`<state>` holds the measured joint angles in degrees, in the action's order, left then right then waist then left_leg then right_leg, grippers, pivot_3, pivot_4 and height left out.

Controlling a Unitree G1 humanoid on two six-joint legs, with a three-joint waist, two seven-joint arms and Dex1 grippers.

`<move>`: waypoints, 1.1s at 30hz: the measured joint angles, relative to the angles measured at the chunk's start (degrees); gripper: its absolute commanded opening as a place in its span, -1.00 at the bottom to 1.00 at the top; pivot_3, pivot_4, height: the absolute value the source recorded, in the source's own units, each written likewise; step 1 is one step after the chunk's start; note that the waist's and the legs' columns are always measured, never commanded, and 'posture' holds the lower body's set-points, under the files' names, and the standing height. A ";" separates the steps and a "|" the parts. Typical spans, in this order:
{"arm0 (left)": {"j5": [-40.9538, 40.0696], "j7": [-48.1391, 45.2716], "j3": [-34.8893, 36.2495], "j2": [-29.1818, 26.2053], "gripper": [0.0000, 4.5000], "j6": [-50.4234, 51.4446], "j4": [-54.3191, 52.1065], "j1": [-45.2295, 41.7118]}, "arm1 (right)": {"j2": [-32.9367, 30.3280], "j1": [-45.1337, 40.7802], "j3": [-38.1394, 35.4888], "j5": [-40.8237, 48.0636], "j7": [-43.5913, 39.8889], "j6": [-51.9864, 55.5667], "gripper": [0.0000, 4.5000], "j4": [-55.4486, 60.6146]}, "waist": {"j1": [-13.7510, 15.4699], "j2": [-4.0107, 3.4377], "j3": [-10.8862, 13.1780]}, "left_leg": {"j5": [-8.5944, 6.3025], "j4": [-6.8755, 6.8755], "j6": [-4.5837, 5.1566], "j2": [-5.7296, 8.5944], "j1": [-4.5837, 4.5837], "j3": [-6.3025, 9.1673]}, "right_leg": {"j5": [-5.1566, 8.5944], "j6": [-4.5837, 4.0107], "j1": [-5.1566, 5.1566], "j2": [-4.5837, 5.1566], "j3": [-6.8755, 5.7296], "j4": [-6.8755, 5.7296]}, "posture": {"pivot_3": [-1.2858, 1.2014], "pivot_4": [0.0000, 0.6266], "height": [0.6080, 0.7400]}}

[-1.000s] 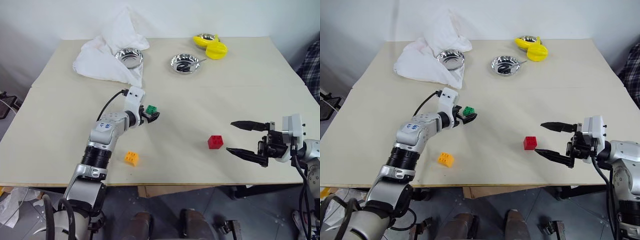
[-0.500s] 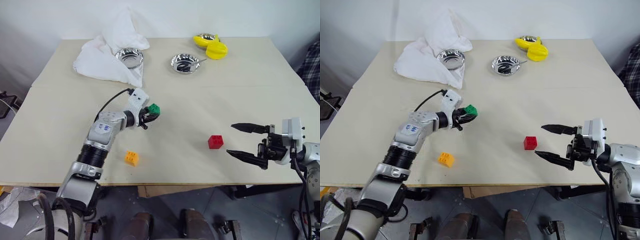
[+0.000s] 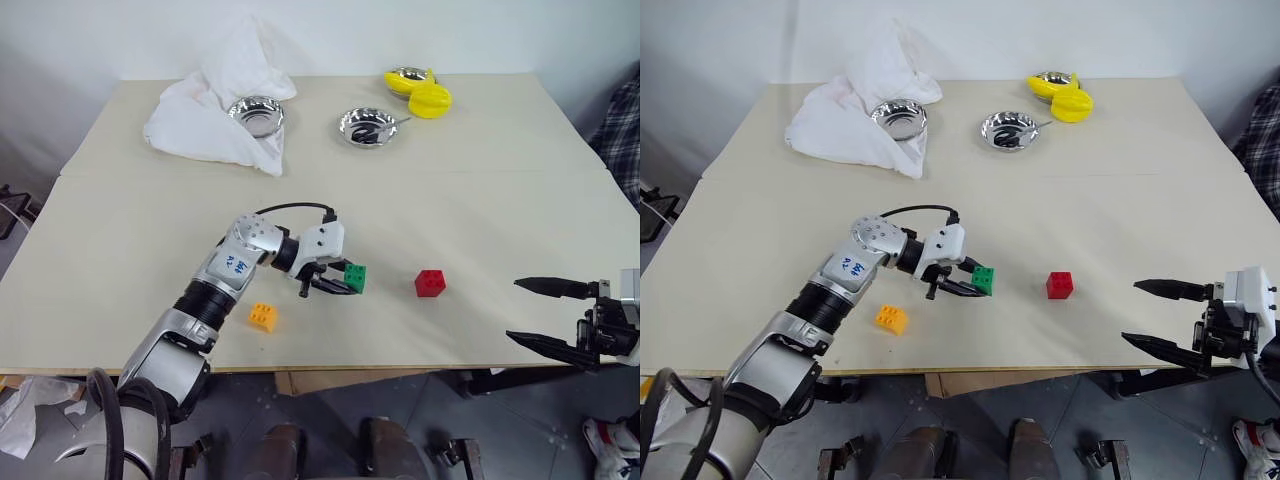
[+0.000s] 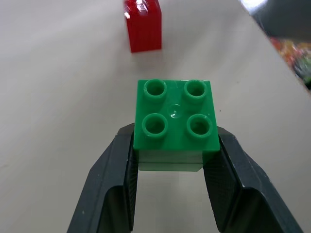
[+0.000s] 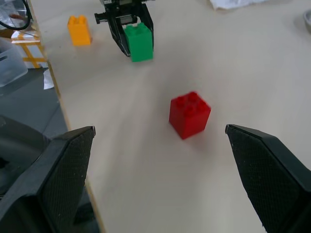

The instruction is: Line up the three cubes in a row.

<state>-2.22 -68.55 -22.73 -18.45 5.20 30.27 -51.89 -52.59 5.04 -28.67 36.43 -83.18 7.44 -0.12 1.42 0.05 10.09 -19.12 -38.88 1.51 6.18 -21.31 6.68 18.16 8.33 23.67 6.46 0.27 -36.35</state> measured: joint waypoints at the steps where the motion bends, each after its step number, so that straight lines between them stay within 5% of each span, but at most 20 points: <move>1: 0.76 0.68 -0.36 0.87 -0.33 1.26 0.50 -0.23 | 0.15 0.93 -0.70 0.07 0.42 0.06 1.00 1.13 | 0.09 0.01 0.00 | 0.00 0.00 0.00 -0.01 -0.01 0.02 | 0.00 0.00 0.01 0.01 -0.01 -0.01 | 0.03 -0.52 1.00; 14: 5.37 3.94 -1.18 5.60 -0.33 6.56 2.08 -1.84 | 1.75 0.84 -0.59 0.22 4.66 0.44 1.00 6.57 | 1.43 0.01 0.01 | 0.03 -0.18 0.06 0.09 -0.01 0.00 | -0.06 0.11 -0.07 0.01 0.02 -0.05 | 0.03 -0.52 1.00; 23: 3.36 3.32 1.73 6.41 0.93 6.29 2.04 -1.90 | 2.21 -0.08 1.17 0.23 4.68 0.50 1.00 6.60 | 1.53 0.03 0.02 | 0.04 -0.18 0.06 0.06 -0.02 -0.01 | -0.06 0.12 -0.03 0.03 0.03 -0.04 | 0.03 -0.52 1.00; 33: -10.14 -11.25 13.84 -2.37 0.93 -1.02 -0.30 -4.48 | 2.32 -6.66 6.38 -0.13 3.10 0.29 1.00 2.31 | 0.33 0.04 0.02 | 0.03 -0.15 0.04 -0.01 -0.02 -0.02 | -0.06 0.12 0.02 0.07 0.00 -0.06 | 0.03 -0.52 1.00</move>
<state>-12.36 -79.81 -8.89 -20.82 4.18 29.97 -56.37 -50.27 -1.62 -22.28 36.31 -80.08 7.73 2.20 1.75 0.09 10.11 -19.08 -39.03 1.55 6.17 -21.33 6.66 18.10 8.45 23.69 6.53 0.27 -36.41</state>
